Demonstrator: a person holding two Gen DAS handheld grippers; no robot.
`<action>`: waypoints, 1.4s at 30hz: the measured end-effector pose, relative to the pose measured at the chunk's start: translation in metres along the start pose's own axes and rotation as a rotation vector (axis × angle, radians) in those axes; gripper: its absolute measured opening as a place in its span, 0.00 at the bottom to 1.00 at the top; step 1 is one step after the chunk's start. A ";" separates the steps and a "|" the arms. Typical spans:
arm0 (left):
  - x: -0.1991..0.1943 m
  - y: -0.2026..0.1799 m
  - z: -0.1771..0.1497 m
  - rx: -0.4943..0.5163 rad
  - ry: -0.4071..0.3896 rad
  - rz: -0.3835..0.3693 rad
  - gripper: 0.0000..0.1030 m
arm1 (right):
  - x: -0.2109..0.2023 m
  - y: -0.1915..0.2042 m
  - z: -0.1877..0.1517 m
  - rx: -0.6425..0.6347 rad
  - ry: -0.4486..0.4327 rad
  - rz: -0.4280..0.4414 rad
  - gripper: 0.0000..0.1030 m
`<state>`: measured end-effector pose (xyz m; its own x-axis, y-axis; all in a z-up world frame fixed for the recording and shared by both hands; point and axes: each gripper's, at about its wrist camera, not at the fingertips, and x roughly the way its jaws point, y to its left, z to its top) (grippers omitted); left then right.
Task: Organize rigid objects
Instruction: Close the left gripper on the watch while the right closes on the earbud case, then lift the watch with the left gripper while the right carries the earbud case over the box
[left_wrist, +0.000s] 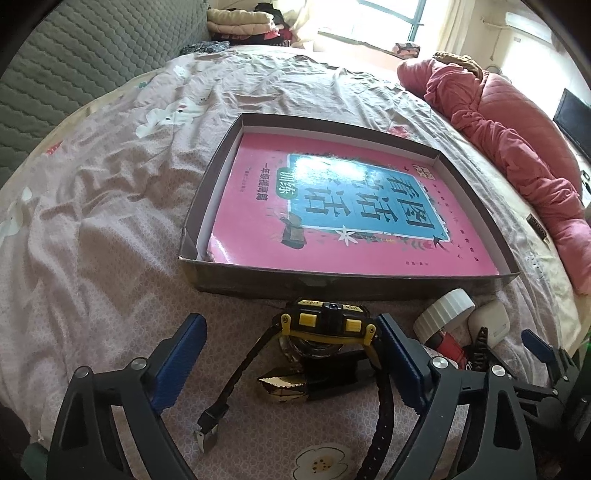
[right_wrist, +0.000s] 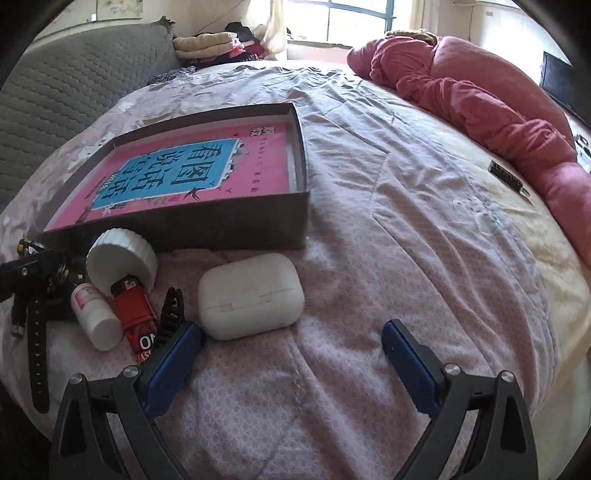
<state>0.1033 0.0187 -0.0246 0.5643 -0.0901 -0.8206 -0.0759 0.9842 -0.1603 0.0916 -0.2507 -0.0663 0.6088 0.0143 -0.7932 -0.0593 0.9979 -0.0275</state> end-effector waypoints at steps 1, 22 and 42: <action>0.000 0.001 0.000 -0.001 -0.002 -0.002 0.88 | 0.002 0.001 0.001 -0.008 -0.004 0.001 0.95; 0.000 -0.003 0.005 0.024 0.001 -0.066 0.64 | 0.008 0.007 0.012 -0.065 -0.040 0.112 0.58; -0.030 0.012 0.016 -0.014 -0.072 -0.110 0.62 | -0.033 -0.004 0.020 0.012 -0.199 0.200 0.58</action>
<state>0.0990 0.0352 0.0066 0.6273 -0.1859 -0.7562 -0.0210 0.9667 -0.2551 0.0873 -0.2535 -0.0282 0.7298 0.2220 -0.6467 -0.1850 0.9747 0.1258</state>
